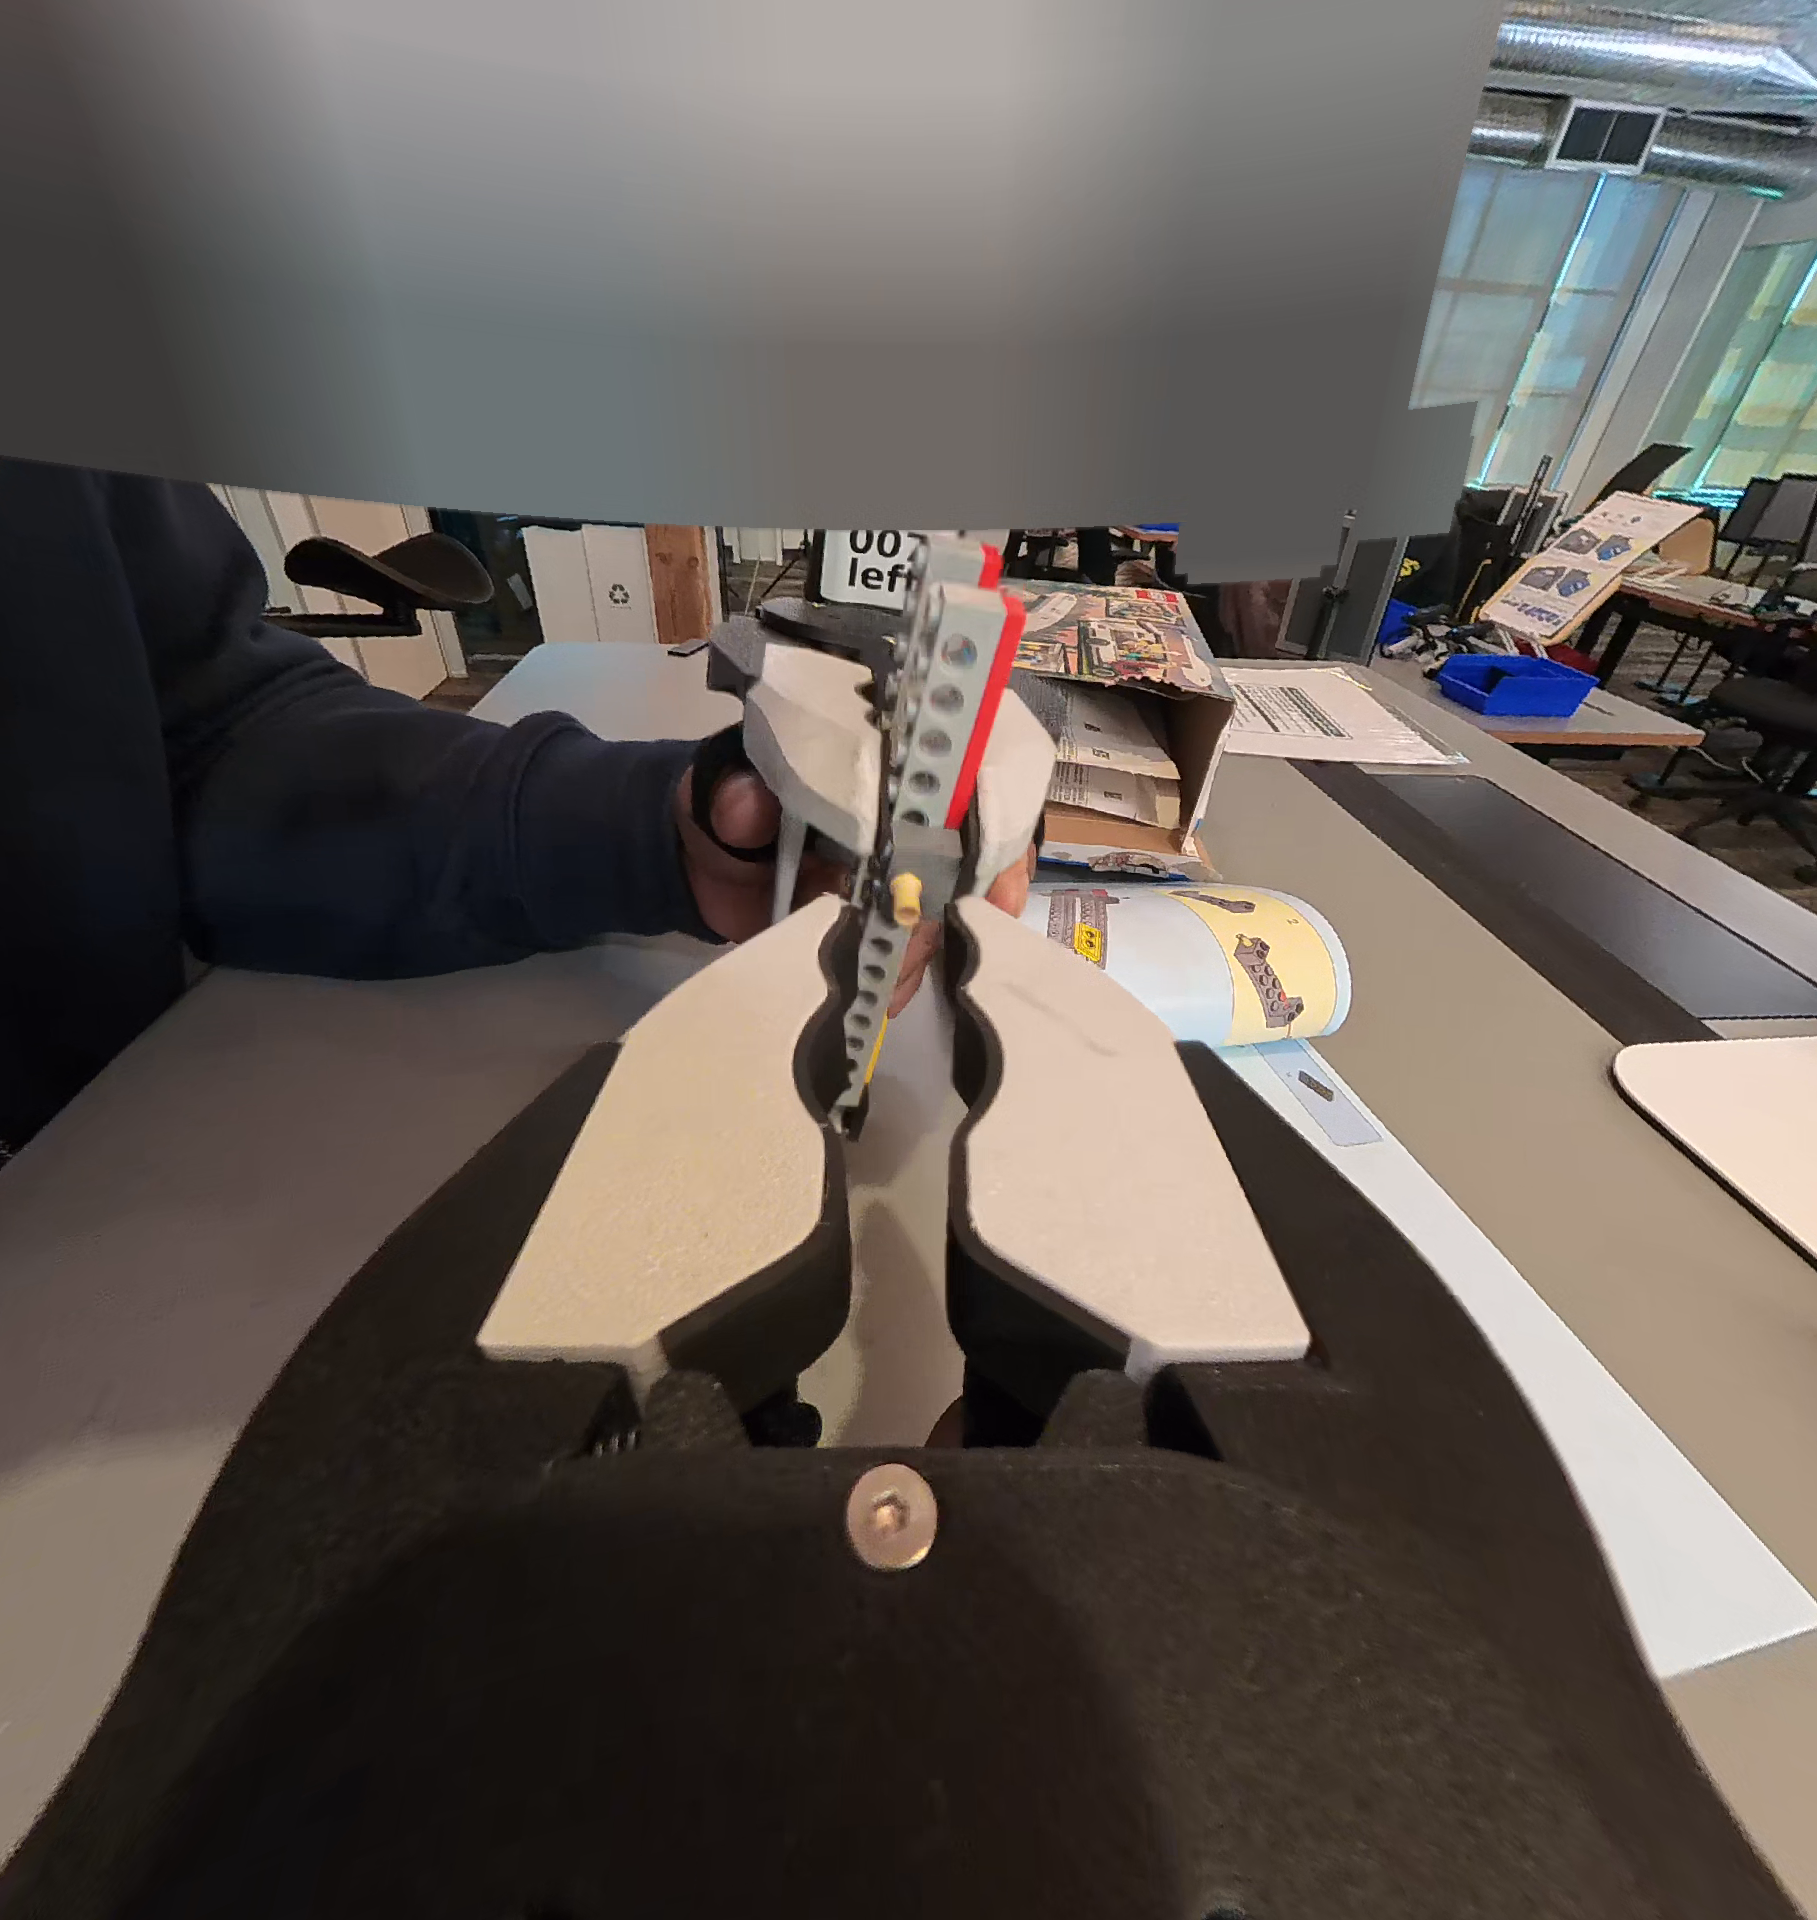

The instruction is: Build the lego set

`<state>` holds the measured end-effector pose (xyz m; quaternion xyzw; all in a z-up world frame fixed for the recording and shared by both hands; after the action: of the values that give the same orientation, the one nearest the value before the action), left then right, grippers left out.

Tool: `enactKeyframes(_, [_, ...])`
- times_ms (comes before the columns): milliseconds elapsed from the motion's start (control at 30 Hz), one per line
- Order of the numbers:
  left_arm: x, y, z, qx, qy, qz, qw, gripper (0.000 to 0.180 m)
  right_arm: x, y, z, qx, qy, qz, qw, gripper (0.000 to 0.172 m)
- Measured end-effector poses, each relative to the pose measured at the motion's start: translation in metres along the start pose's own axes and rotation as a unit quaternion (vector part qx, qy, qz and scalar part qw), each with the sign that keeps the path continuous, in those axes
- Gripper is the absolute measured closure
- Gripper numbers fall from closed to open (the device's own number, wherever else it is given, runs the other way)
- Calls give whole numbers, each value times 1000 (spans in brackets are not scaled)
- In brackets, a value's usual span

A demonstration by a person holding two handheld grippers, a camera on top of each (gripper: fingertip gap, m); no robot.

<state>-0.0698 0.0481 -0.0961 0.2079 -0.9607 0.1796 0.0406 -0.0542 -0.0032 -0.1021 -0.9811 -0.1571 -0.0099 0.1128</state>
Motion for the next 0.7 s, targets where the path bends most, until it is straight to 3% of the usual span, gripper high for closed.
enactKeyframes(100, [1,-2,3,-3,3,5,1000,165,-1,-1,2,-9,8,2,1000,167])
enactKeyframes(700, [-3,2,12,-45,9,-6,999,166,6,8,-3,3,-7,5,1000,167])
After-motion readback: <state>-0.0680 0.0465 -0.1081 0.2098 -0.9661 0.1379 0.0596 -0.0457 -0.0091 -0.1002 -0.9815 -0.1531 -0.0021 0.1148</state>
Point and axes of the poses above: each gripper's, where its closed fingertips meet, y back along the fingers, z out of its underside, x = y × z across the jaws, the point moved 3 cm from there along y, back along the fingers, and after that the axes turned 15 degrees about x, right-handed, at the moved point
